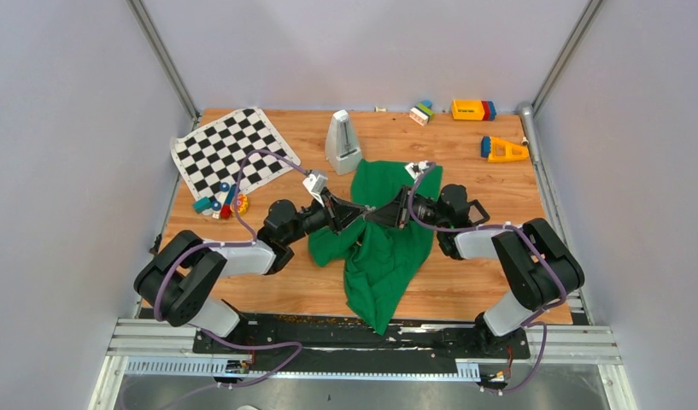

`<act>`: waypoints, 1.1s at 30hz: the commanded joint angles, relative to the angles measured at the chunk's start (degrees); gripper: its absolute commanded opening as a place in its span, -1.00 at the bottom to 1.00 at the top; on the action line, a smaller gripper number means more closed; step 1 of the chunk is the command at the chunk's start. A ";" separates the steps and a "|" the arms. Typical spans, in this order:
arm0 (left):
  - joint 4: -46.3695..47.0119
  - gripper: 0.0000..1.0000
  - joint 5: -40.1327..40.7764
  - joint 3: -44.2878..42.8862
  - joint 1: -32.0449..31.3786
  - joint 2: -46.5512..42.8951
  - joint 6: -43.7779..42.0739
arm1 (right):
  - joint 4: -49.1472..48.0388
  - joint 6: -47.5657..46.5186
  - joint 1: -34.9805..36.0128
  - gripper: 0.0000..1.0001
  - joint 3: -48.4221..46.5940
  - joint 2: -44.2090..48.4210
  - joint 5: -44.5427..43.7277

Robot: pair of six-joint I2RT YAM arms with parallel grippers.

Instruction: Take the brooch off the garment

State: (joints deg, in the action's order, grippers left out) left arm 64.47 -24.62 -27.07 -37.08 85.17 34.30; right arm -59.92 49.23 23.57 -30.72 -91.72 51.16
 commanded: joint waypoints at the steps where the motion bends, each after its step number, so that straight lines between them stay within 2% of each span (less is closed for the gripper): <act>1: -7.32 -1.00 3.97 -0.86 -2.03 -3.89 -3.67 | -4.85 -1.09 1.13 -0.16 -0.32 0.34 -0.26; 4: -13.31 -1.00 11.85 -0.02 -2.03 -9.21 -7.58 | -4.50 -1.39 1.19 0.00 -0.53 0.03 -0.01; 6: -17.76 -1.00 15.62 0.03 -2.03 -12.14 -10.01 | -3.73 -1.62 1.34 0.00 -0.94 -0.39 -0.05; 10: -23.87 -1.00 17.57 -0.95 -2.03 -15.80 -12.91 | -0.53 -3.66 2.68 -0.09 -2.53 -1.90 -0.43; 14: -26.40 -1.00 18.61 -1.13 -2.03 -17.63 -14.40 | 1.08 -5.10 4.42 -0.32 -4.04 -3.51 -0.67; 19: -27.90 -1.00 17.98 -1.62 -2.03 -18.29 -15.56 | 3.69 -5.83 4.69 -1.00 -4.93 -3.48 -1.44; 24: -35.48 -1.00 14.20 -4.43 -2.07 -17.51 -18.74 | 4.52 -6.09 0.42 -1.00 -0.69 3.73 -5.98; 26: -38.00 -1.00 15.31 -5.79 -2.04 -16.82 -18.90 | 5.63 -6.16 -1.53 -0.91 2.20 7.30 -9.61; 27: -38.40 -1.00 15.97 -6.20 -2.03 -16.49 -18.81 | 6.28 -6.41 -2.07 -0.79 3.28 8.78 -11.33; 33: -39.27 -1.00 21.34 -6.19 -2.04 -16.28 -16.12 | 14.55 -8.98 -2.26 0.09 4.08 12.58 -20.61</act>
State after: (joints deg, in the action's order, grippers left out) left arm 26.79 -7.86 -31.55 -39.03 68.62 17.61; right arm -49.80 42.81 21.08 -26.70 -80.58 37.87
